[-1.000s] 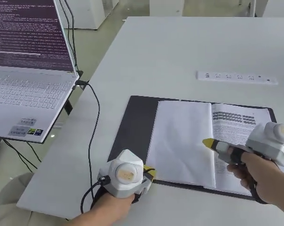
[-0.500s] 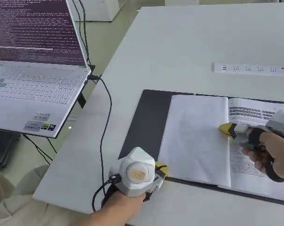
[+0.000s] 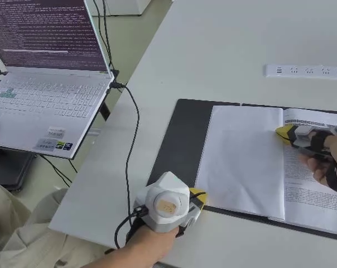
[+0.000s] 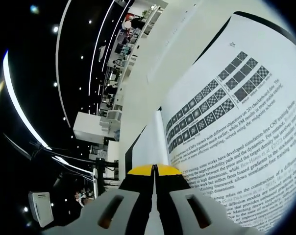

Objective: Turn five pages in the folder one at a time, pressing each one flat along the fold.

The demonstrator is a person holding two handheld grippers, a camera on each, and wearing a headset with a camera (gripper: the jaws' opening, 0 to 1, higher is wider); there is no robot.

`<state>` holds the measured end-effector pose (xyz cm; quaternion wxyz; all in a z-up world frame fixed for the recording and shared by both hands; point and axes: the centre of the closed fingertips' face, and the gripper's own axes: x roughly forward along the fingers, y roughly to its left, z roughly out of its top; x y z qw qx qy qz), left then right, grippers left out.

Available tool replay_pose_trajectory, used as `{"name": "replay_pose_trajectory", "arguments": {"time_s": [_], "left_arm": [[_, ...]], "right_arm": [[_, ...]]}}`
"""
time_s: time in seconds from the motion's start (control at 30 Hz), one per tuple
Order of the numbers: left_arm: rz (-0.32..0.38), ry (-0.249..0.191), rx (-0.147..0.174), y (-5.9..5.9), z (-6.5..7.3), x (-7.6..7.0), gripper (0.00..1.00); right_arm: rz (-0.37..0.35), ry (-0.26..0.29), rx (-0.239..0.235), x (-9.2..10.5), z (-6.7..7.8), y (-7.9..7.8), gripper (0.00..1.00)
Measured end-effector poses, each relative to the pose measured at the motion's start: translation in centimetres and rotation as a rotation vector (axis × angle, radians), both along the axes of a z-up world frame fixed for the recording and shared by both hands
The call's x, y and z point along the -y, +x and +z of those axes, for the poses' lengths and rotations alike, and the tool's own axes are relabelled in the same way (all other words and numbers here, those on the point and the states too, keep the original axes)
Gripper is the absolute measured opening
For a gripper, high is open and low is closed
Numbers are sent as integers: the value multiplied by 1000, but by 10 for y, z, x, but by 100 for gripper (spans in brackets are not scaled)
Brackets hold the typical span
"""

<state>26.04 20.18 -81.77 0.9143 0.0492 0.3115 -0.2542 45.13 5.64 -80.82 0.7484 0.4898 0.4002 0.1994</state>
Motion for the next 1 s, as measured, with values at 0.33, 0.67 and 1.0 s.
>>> {"name": "replay_pose_trajectory", "arguments": {"time_s": [0.33, 0.67, 1.0], "left_arm": [[8, -3, 2, 1, 0, -1, 0], [12, -1, 5, 1, -1, -1, 0], [16, -3, 5, 1, -2, -1, 0]], "right_arm": [[-14, 20, -10, -2, -2, 22, 0], [-41, -17, 19, -1, 0, 47, 0], [-133, -5, 34, 3, 0, 67, 0]]}}
